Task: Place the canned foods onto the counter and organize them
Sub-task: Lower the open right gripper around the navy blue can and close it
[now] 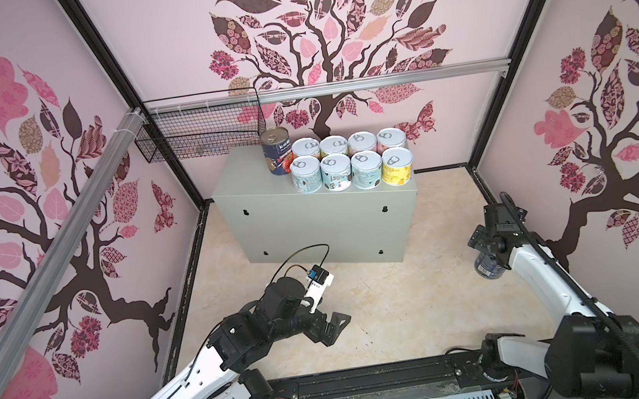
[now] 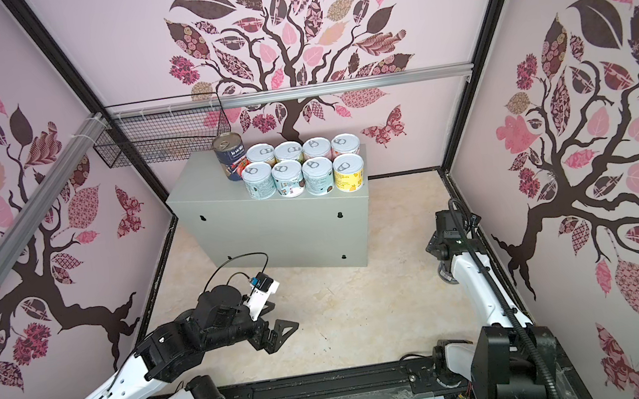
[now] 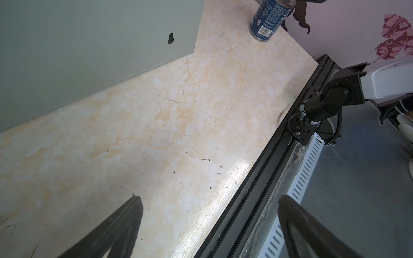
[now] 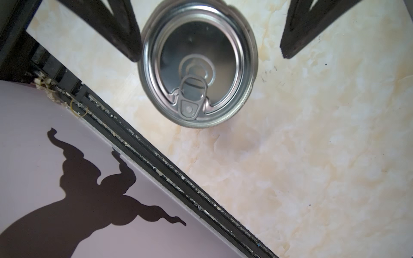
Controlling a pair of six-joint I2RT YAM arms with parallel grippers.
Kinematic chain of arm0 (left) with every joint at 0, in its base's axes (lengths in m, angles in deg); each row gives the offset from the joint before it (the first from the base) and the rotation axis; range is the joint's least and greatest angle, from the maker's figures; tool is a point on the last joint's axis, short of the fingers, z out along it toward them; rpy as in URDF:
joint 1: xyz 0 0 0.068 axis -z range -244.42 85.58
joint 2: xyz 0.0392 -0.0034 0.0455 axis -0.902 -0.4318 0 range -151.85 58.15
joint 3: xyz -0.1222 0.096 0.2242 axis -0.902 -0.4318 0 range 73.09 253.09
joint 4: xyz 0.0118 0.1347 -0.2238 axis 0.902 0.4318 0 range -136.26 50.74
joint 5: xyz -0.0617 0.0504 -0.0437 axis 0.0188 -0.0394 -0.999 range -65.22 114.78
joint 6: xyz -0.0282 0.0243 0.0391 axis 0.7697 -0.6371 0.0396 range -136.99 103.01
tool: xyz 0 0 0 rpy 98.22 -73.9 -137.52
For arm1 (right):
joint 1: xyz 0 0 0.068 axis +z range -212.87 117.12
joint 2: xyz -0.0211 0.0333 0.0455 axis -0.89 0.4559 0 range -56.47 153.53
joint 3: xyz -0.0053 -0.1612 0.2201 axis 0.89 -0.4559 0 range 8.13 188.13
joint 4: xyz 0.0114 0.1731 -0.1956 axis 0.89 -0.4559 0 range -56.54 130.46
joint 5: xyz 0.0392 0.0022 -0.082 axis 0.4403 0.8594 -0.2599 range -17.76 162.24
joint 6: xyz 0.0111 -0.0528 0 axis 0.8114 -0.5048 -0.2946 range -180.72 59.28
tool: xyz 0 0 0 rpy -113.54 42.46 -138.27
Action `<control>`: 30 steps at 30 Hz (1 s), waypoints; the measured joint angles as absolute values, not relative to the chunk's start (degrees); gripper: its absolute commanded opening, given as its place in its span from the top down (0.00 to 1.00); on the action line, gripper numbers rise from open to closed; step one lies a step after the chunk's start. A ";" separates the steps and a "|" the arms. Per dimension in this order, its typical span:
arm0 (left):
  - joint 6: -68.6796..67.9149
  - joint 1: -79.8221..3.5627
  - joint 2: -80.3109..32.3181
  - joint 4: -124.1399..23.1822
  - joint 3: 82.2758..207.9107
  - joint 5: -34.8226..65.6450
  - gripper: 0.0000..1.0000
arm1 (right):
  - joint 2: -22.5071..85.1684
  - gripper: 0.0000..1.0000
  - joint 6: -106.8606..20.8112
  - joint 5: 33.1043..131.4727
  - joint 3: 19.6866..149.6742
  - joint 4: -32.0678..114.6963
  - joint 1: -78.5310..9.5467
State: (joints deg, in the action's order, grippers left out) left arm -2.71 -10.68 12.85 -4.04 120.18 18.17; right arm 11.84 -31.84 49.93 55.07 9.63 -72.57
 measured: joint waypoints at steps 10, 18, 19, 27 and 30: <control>-3.19 -8.19 11.73 -3.50 120.16 19.59 0.02 | 14.79 0.00 -32.08 49.95 55.11 14.40 -74.47; -3.38 -7.51 11.38 -3.43 120.16 19.68 0.02 | 14.71 0.00 -32.08 50.70 55.50 14.36 -75.78; -3.36 -7.49 11.41 -3.41 120.16 19.74 0.02 | 14.71 0.00 -32.10 50.94 55.81 13.81 -75.78; -3.40 -7.47 11.76 -3.30 120.16 20.05 0.02 | 13.57 0.00 -32.32 50.74 59.31 9.83 -76.24; -3.40 -7.36 11.91 -3.30 120.16 20.07 0.02 | 12.94 0.00 -32.41 50.59 59.17 9.04 -76.31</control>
